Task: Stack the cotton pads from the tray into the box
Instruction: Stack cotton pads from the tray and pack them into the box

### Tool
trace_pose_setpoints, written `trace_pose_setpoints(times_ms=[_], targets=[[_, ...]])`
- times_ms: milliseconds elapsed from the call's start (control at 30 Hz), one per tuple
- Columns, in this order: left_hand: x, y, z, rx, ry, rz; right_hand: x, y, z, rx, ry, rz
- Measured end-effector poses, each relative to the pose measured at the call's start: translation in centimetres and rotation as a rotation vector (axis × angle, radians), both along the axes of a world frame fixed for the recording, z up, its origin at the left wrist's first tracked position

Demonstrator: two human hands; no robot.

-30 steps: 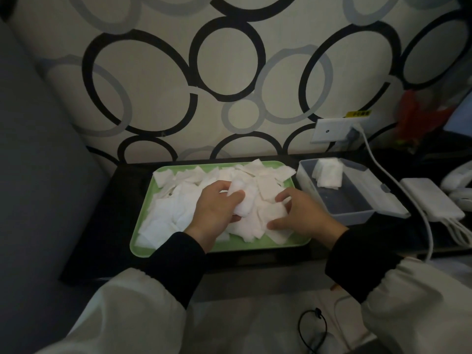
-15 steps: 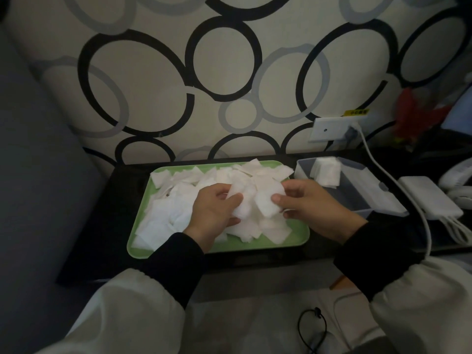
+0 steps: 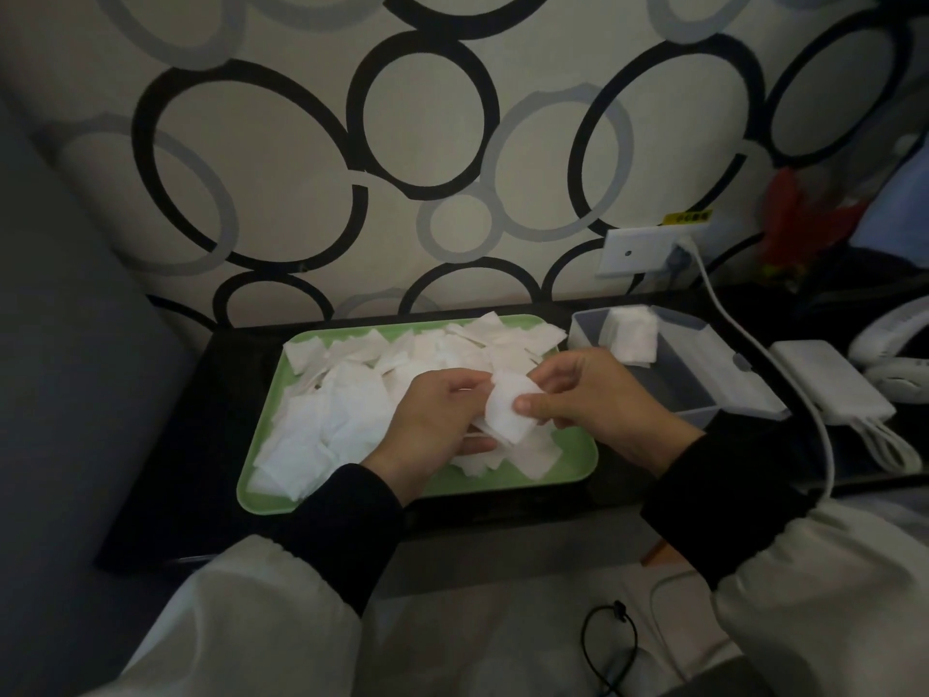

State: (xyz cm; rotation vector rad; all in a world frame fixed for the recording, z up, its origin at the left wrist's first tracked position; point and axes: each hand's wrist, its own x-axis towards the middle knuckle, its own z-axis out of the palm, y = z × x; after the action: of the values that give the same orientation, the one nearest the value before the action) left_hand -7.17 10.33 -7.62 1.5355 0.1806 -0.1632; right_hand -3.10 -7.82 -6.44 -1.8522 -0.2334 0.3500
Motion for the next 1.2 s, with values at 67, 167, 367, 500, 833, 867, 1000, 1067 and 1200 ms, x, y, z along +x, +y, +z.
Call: trace_pose_setpoints(times_ms=[67,167,367,500,833,867,1000,1067,1200], targets=[[0.0,-0.2,0.1,0.000,0.003,0.011,0.0,0.0,-0.1,-0.012,0.002,-0.017],[0.0,-0.5,0.3,0.007,0.014,0.002,0.1,0.0,-0.1,-0.037,0.000,-0.041],[-0.1,-1.2,0.4,0.012,-0.027,-0.082,0.1,-0.4,-0.2,-0.179,-0.141,-0.104],[0.5,-2.3,0.1,0.012,-0.081,-0.120,0.5,-1.8,0.6,-0.247,-0.213,-0.010],[3.5,-8.4,-0.4,-0.009,-0.111,-0.034,5.6,-10.4,4.7,-0.342,-0.296,-0.175],[3.8,-9.1,-0.7,0.050,-0.118,-0.027,6.4,-11.3,4.7,-0.415,-0.304,-0.183],[4.8,-11.3,-1.7,0.310,-0.182,-0.034,9.2,-12.5,3.5,-0.665,-0.298,-0.094],[5.3,-12.0,-2.0,0.376,-0.192,-0.057,10.3,-12.4,2.7,-0.740,-0.312,-0.074],[6.0,-12.6,-2.4,0.464,-0.195,-0.058,12.1,-11.6,2.0,-0.940,-0.381,0.018]])
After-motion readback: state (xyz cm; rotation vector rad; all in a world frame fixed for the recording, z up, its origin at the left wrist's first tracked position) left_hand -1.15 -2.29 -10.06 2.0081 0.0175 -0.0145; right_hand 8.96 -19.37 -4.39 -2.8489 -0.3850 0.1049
